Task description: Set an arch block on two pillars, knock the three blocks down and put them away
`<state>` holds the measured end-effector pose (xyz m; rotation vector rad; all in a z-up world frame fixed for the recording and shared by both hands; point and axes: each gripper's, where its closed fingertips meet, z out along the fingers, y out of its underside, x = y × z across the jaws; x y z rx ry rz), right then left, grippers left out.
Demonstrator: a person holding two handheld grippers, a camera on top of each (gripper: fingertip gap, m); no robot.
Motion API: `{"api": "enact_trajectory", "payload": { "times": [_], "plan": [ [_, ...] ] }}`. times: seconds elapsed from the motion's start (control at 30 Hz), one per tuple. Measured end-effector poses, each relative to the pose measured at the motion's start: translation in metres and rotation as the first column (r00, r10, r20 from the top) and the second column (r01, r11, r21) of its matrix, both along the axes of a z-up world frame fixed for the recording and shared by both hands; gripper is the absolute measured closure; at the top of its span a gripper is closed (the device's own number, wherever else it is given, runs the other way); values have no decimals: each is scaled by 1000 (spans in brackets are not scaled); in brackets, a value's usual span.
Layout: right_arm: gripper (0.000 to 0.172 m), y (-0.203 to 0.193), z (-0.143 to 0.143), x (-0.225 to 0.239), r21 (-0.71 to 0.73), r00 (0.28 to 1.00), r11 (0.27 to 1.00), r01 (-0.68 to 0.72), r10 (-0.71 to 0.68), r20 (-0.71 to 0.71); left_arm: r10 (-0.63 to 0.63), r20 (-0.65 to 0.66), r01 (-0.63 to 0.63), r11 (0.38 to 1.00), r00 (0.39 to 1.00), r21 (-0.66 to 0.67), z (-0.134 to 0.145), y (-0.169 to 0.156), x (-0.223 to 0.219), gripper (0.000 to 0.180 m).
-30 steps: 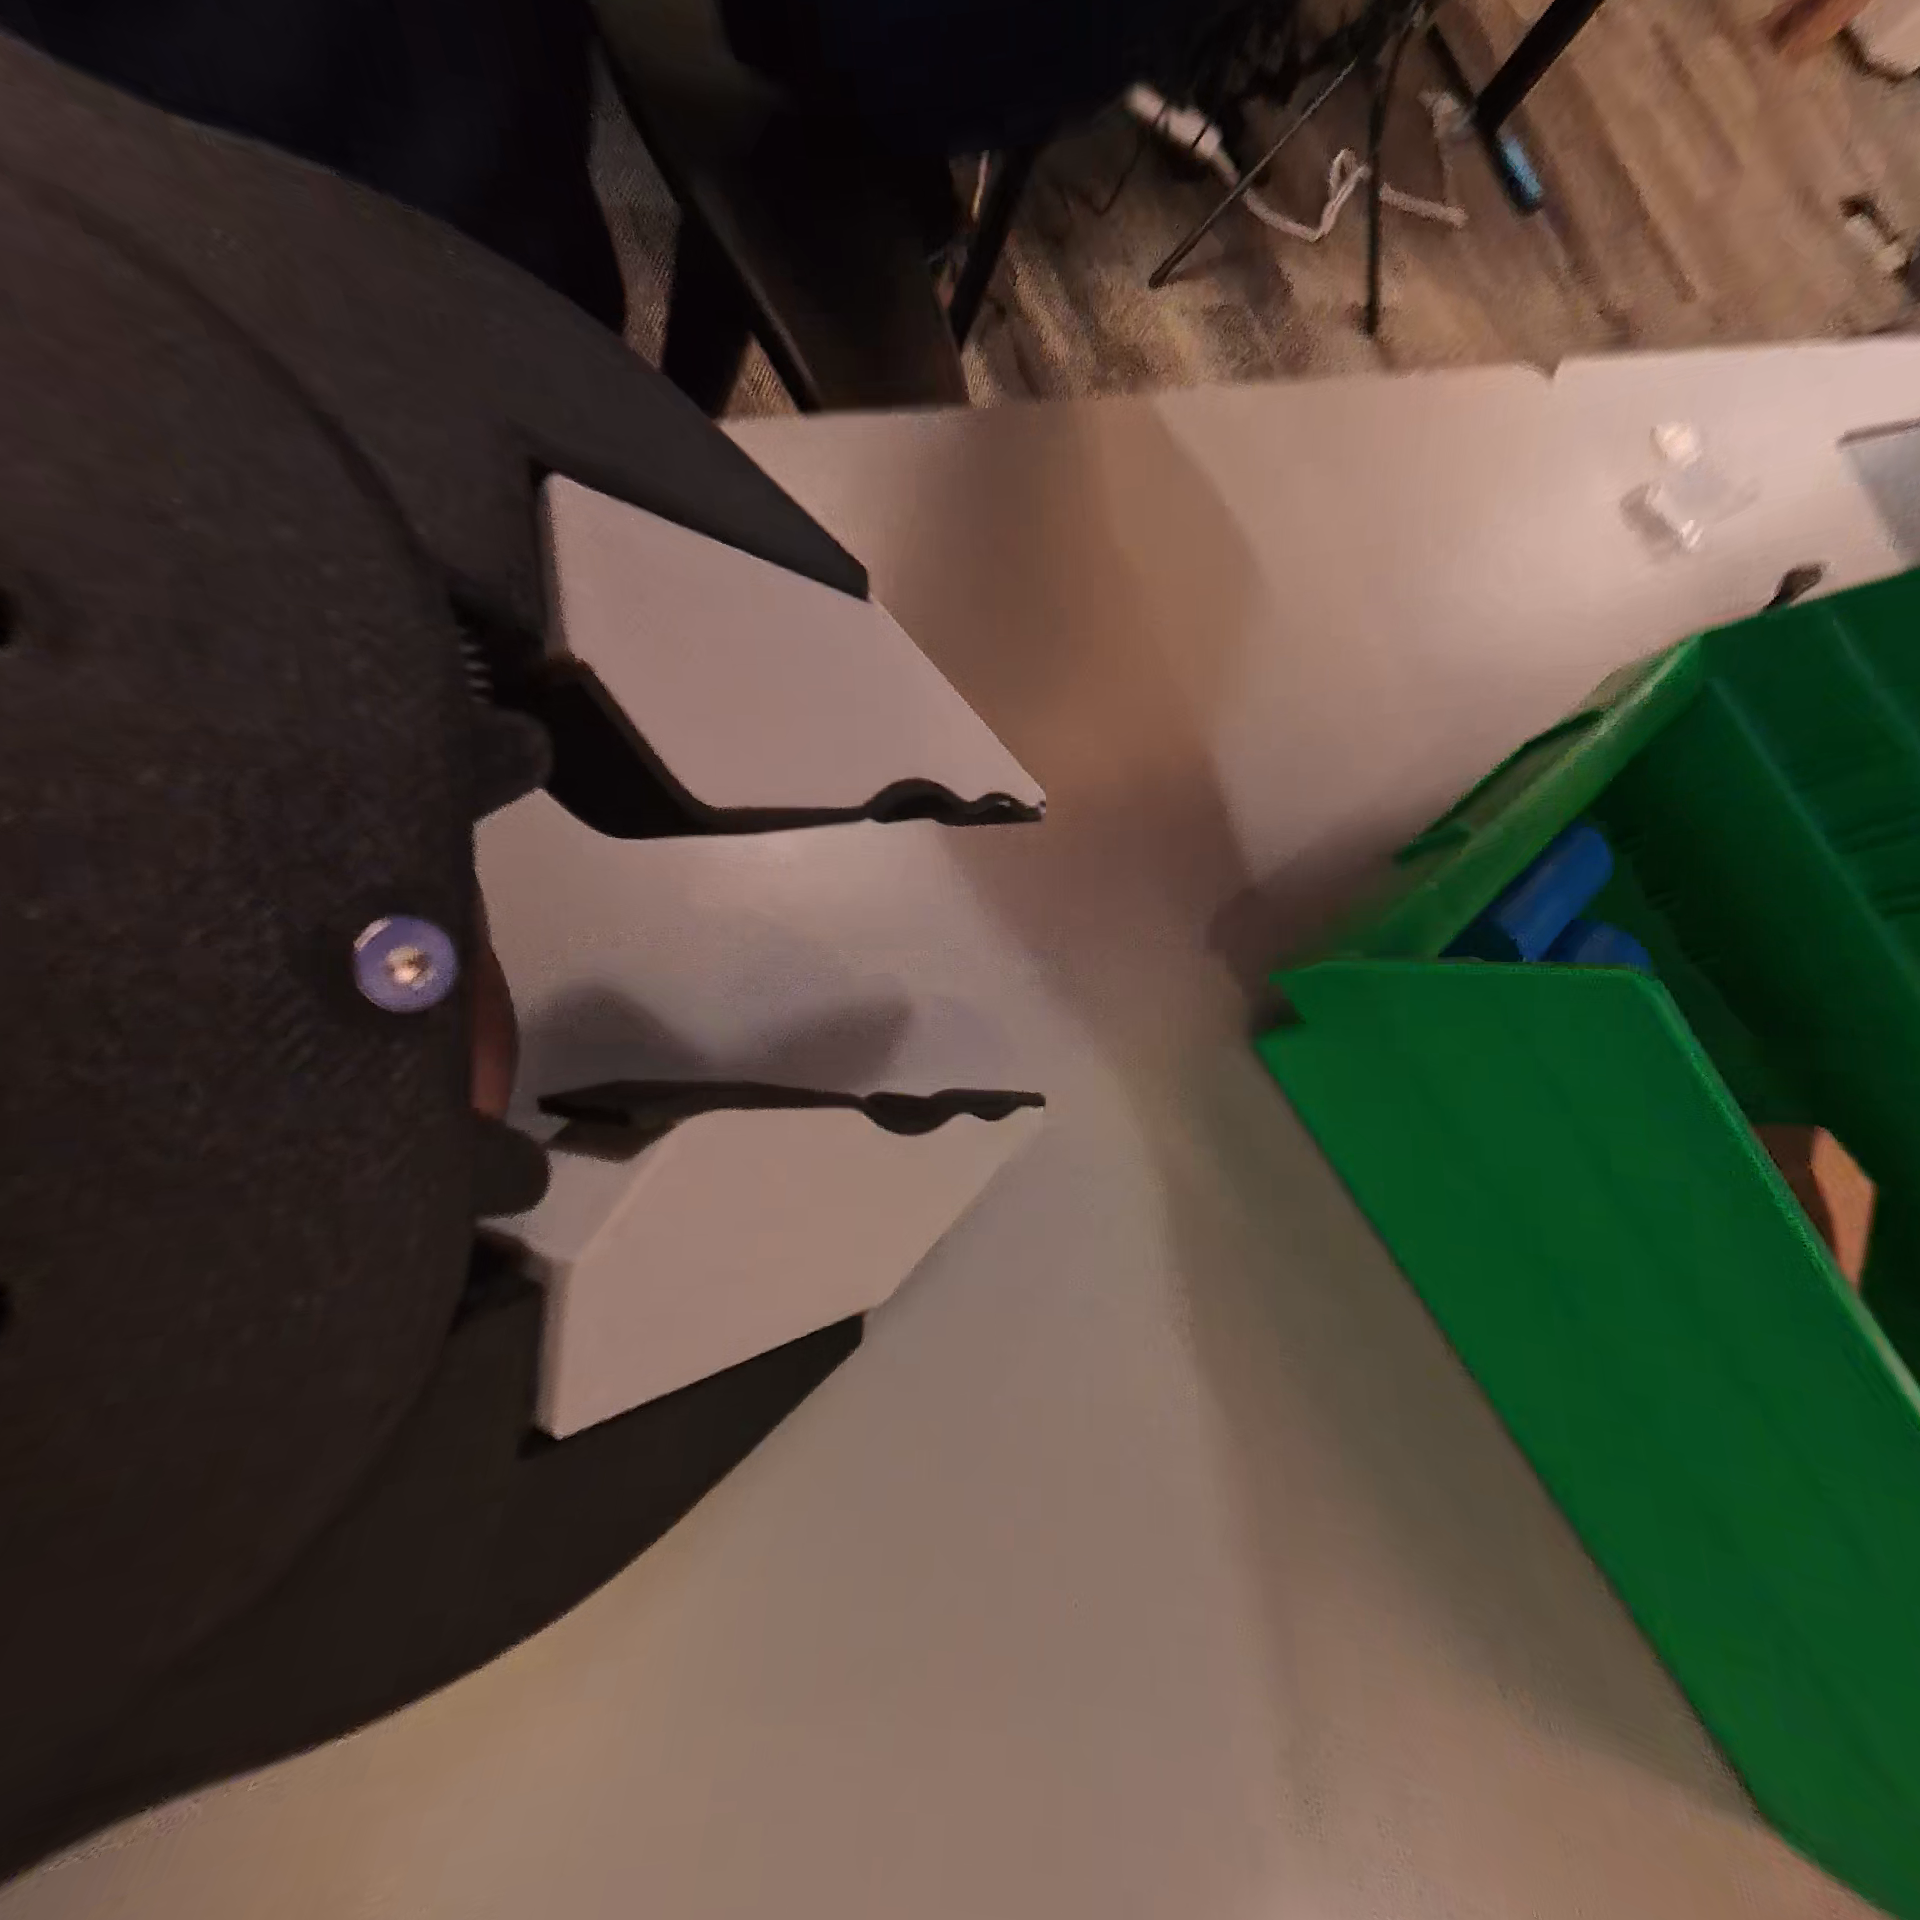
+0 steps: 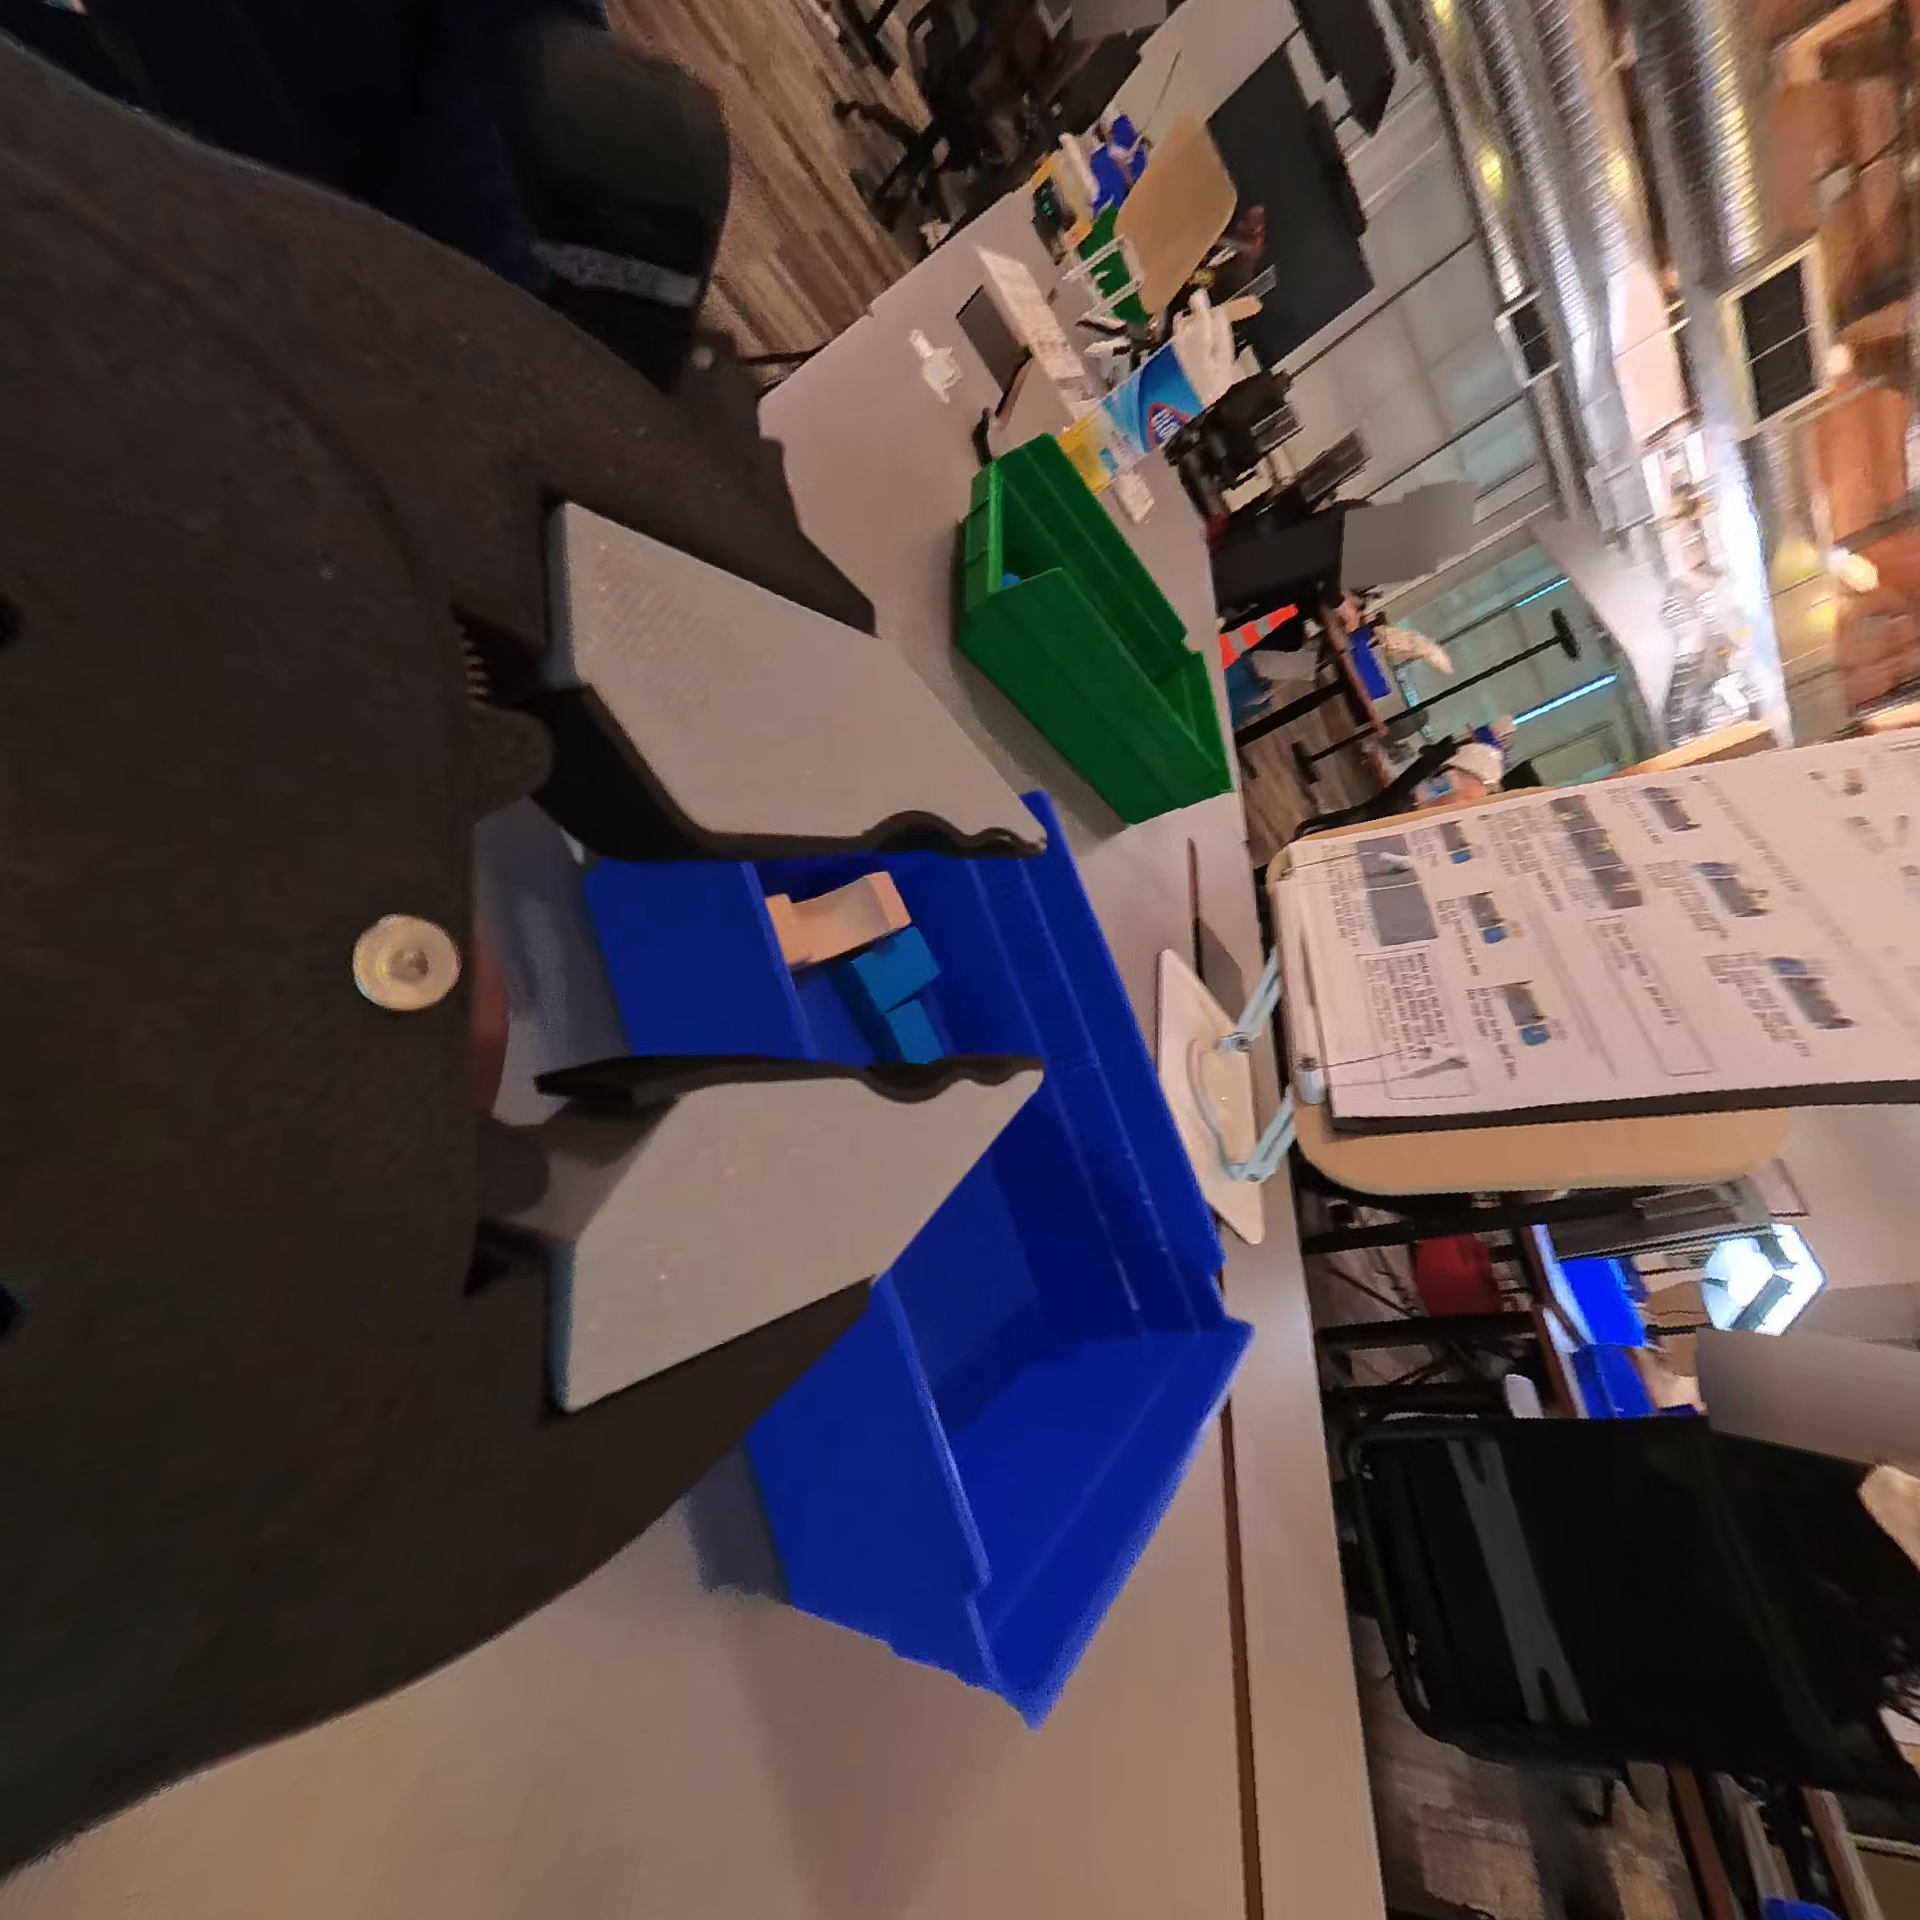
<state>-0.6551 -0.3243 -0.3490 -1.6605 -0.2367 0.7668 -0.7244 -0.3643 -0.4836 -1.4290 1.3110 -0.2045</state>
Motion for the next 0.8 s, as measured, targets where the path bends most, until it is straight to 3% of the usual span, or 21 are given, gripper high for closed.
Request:
{"api": "enact_trajectory", "payload": {
  "times": [0.1, 0.2, 0.3, 0.4, 0.43, 0.5, 0.67, 0.77, 0.8],
  "plan": [
    [132, -3, -12, -14, -51, 995, 998, -32, 37, 94, 27, 32, -23, 994, 999, -107, 9, -4, -15, 122],
    [128, -9, -23, -43, -91, 973, 990, -105, 121, 198, 57, 107, -33, 976, 993, -215, 26, -4, -53, 111],
    [125, -12, -39, -92, -137, 937, 972, -190, 221, 271, 165, 144, -128, 963, 976, -237, 40, 15, -112, 110],
    [121, -10, -72, -143, -214, 870, 951, -224, 294, 396, 306, 159, -265, 935, 939, -234, 45, 39, -180, 109],
    [124, -4, -71, -152, -169, 860, 967, -193, 249, 446, 353, 164, -311, 922, 921, -232, 45, 46, -203, 109],
    [135, -7, -91, -166, -227, 794, 954, -194, 289, 535, 431, 188, -383, 891, 882, -244, 44, 55, -244, 109],
    [128, -18, -116, -172, -323, 715, 935, -148, 327, 618, 599, 200, -568, 800, 775, -195, 36, 71, -332, 109],
    [168, -17, -132, -154, -354, 653, 933, -58, 304, 694, 671, 183, -650, 742, 719, -166, 32, 83, -371, 110],
    [172, -16, -135, -149, -363, 656, 930, -48, 303, 691, 689, 181, -669, 725, 702, -163, 31, 88, -382, 110]
  ]
}}
